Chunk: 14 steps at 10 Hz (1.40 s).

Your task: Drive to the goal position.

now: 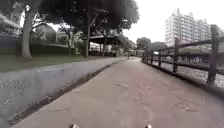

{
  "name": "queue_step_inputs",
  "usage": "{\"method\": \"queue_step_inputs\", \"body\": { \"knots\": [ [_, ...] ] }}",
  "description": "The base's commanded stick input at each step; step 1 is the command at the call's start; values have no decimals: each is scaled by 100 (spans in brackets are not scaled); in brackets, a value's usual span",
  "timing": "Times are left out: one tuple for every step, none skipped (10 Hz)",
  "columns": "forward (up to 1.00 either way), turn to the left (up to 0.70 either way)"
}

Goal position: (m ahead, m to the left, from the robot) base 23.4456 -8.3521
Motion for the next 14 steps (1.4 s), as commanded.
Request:
{"method": "queue_step_inputs", "body": {
  "knots": [
    [100, -40],
    [100, -8],
    [100, 0],
    [100, 0],
    [100, 0],
    [100, 0],
    [100, 0],
    [100, 0],
    [100, 0],
    [100, 0],
    [100, 0],
    [100, 0],
    [100, 0],
    [100, 0]
  ]
}}
